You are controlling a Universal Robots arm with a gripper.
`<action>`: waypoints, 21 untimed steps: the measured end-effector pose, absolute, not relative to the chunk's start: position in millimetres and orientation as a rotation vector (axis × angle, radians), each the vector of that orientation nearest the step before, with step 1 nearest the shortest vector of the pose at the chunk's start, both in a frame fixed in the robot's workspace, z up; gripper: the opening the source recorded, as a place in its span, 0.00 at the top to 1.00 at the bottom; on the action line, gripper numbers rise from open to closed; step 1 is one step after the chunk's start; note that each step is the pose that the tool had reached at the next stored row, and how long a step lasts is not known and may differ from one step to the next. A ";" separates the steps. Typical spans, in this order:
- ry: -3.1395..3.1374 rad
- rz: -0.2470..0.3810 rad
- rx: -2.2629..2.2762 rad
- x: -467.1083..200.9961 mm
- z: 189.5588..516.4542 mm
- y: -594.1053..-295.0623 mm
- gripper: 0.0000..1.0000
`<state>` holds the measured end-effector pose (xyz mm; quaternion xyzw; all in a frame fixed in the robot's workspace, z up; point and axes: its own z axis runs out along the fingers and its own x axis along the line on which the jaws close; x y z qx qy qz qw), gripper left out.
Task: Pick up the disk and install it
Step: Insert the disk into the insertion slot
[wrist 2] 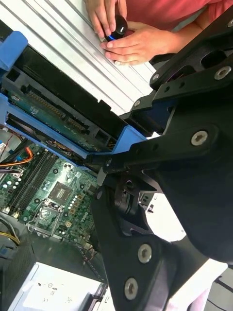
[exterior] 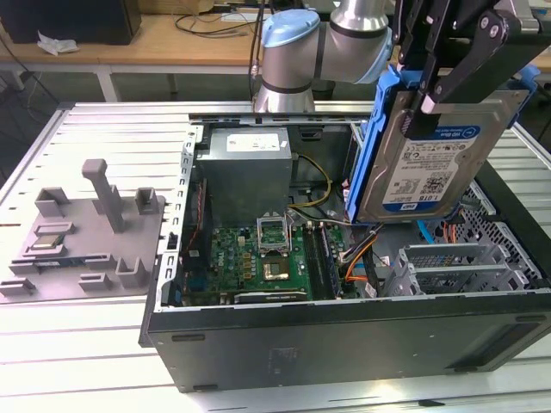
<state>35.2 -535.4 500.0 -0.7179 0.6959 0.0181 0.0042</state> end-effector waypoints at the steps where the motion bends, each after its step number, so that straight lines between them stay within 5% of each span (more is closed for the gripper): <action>1: 2.180 0.058 -2.249 35.2 499.9 -535.6 0.63; 21: 2.187 0.059 -2.240 39.4 499.7 -537.6 0.63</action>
